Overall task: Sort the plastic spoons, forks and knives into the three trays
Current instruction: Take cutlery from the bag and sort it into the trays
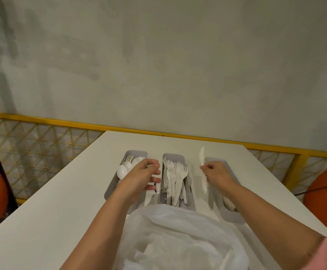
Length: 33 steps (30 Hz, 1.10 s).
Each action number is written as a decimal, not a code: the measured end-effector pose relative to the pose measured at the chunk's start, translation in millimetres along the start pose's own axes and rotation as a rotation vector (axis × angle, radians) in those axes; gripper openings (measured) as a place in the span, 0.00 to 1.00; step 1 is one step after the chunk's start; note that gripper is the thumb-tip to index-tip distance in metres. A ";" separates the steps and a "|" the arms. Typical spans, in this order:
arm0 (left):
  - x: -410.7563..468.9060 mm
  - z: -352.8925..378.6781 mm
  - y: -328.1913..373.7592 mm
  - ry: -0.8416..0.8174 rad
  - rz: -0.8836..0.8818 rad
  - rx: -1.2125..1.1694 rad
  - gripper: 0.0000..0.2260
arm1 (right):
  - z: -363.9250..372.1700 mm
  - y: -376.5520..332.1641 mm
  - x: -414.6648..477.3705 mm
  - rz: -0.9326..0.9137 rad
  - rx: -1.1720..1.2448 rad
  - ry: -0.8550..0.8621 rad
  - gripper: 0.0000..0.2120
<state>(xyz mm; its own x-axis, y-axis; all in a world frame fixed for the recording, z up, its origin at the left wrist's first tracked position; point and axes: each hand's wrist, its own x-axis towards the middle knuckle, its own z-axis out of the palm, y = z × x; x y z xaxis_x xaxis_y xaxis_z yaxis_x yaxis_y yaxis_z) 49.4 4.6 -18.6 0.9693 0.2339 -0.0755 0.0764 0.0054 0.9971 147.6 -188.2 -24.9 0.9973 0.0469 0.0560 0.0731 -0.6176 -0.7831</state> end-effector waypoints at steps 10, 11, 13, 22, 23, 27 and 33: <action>-18.0 13.0 10.5 -0.036 0.017 0.072 0.07 | -33.6 41.9 -5.0 0.095 -0.318 0.007 0.13; -20.4 13.4 11.3 -0.031 0.019 0.087 0.07 | -34.0 42.3 -6.7 0.097 -0.353 -0.023 0.13; -24.6 12.5 11.3 -0.029 0.025 0.128 0.07 | -34.0 41.3 -9.9 0.078 -0.384 -0.058 0.14; -49.3 -2.6 -8.5 -0.114 0.095 0.631 0.05 | -13.5 2.4 -51.6 -0.264 -0.178 -0.154 0.04; -52.3 -4.9 -10.7 -0.121 0.100 0.681 0.05 | -11.0 -3.8 -61.2 -0.319 -0.160 -0.205 0.04; -64.5 -13.1 -16.8 -0.177 0.074 0.900 0.06 | -2.1 -20.1 -97.7 -0.465 -0.082 -0.533 0.04; -88.6 -15.9 -23.6 -0.325 -0.147 1.232 0.16 | 16.0 -11.7 -130.6 -0.454 -0.332 -0.973 0.11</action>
<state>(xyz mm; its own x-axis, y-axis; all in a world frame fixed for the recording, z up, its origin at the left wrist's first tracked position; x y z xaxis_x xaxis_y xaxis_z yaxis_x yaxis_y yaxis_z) -42.0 -0.8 -35.2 0.9323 0.0600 -0.3566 0.1830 -0.9288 0.3223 16.5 -174.6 -33.0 0.4623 0.8242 -0.3271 0.5709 -0.5589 -0.6014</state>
